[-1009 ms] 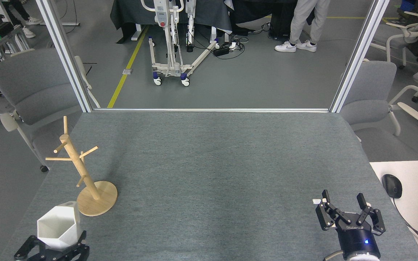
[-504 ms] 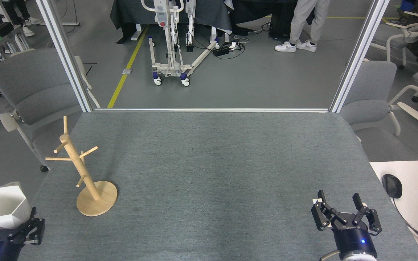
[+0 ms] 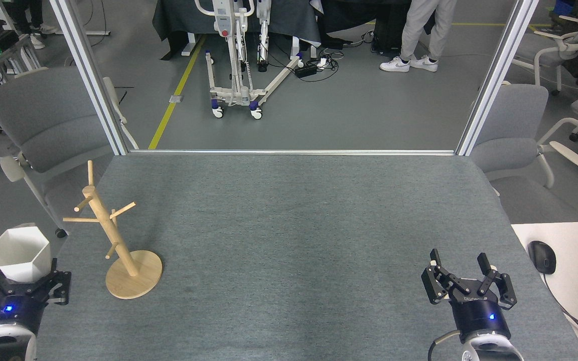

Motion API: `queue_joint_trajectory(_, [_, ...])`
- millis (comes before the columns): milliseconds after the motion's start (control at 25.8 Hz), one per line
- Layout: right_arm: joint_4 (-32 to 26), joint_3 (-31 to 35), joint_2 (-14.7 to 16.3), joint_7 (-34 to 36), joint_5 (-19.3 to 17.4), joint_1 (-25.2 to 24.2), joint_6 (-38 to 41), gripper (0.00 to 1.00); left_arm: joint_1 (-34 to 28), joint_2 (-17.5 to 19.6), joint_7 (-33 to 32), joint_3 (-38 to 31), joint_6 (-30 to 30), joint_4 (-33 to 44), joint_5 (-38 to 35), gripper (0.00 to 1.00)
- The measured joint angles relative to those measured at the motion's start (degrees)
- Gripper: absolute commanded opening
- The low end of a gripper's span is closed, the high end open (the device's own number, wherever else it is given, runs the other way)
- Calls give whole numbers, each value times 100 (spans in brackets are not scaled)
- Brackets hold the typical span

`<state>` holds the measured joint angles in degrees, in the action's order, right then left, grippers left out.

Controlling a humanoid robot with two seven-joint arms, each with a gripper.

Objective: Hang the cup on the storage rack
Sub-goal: 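Carry the cup with the left gripper up beside the mug tree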

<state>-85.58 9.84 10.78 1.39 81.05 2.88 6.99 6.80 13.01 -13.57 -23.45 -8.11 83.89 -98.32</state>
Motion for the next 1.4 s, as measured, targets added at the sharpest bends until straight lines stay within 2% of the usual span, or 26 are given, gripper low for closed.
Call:
queue_joint_trajectory(349, [19, -66, -13, -3, 41, 11, 3, 100, 406, -223, -75, 21, 36, -122, -480, 0])
queue_joint_trajectory(892, [44, -79, -94, 12, 63, 55, -6, 100, 483, -282, -79, 252, 42, -180, -723, 0])
queue_joint_trajectory(1397, [68, -57, -288, 26, 290, 35, -4, 100, 515, -324, -77, 453, 47, -319, -954, 0])
